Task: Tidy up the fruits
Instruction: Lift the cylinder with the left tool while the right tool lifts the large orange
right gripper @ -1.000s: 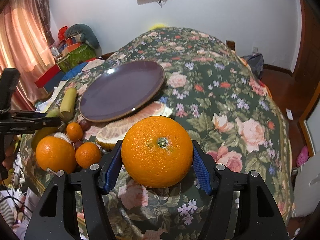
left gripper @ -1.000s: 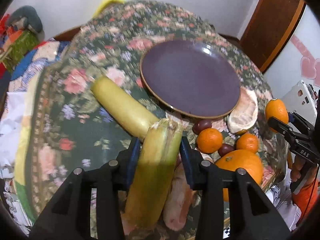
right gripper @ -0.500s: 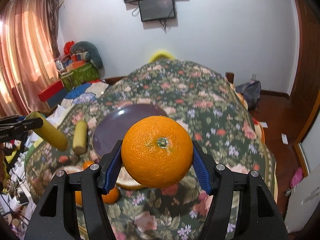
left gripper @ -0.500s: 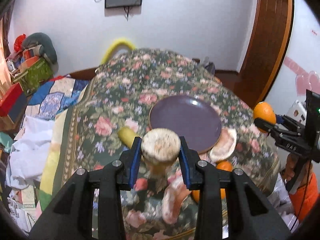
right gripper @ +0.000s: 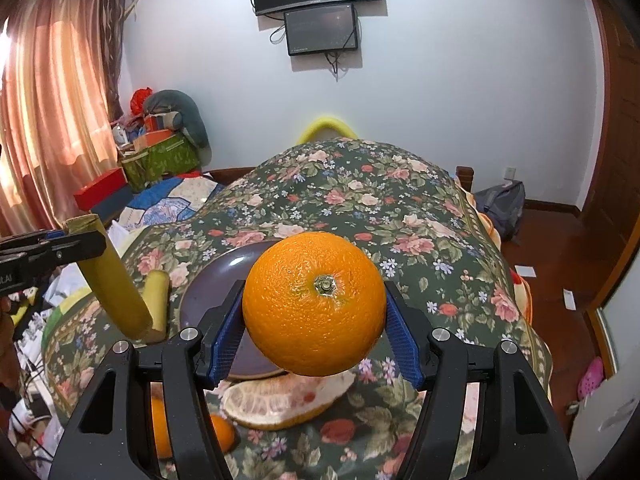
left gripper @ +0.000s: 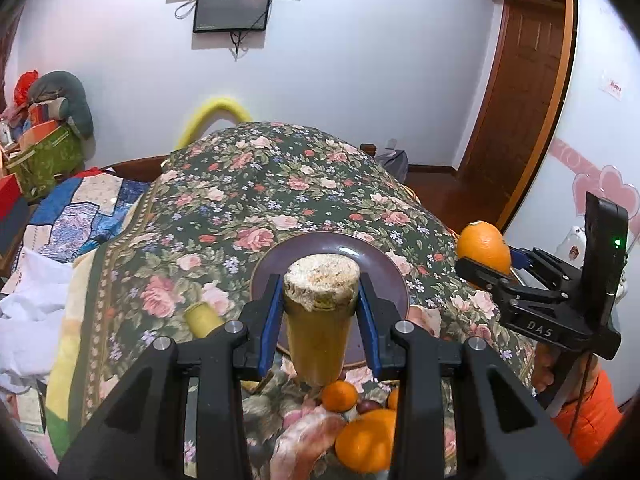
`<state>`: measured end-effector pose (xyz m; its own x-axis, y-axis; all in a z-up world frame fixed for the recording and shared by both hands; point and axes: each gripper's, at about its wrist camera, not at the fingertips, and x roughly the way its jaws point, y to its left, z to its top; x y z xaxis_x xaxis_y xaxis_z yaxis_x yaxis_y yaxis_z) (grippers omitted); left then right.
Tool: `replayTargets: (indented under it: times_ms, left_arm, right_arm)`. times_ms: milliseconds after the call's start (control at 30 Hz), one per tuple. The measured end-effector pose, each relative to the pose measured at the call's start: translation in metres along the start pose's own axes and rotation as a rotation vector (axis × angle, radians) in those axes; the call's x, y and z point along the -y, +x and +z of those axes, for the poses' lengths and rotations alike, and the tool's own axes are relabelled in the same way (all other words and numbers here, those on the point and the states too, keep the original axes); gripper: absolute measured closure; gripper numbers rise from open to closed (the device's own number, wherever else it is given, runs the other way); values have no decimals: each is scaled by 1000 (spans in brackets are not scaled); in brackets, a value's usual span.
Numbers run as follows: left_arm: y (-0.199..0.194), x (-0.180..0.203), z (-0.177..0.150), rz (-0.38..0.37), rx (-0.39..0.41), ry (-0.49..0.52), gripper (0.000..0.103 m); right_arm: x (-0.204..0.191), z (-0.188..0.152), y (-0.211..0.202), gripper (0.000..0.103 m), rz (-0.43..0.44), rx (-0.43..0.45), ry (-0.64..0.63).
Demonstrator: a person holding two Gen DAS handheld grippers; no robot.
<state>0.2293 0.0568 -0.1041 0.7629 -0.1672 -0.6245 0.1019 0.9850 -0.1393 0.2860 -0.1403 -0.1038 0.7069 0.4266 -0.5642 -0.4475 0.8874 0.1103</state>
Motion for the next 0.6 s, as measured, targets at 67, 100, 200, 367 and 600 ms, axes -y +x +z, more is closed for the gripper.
replayTargets:
  times_ms: [67,100,200,367,600]
  left_arm:
    - [10,1,-1,-6,-12,1,68]
    - [15,1,-1,-6,-17,2,68]
    - [28,1,-1,-3,-30,3,68]
    - [49,-5,1,-17,-51,-12,68]
    - [83,-20,5,-24,-95,-43,68]
  right_arm:
    - [1,1,9,42,1,-9,4]
    - [1,1,14,42,2,-15,5]
    - [1,0,29,42,3,-36,-2]
    - [1,-1,55,42,20,-78,-9]
    - [4,4,88,42,35,-133,-14]
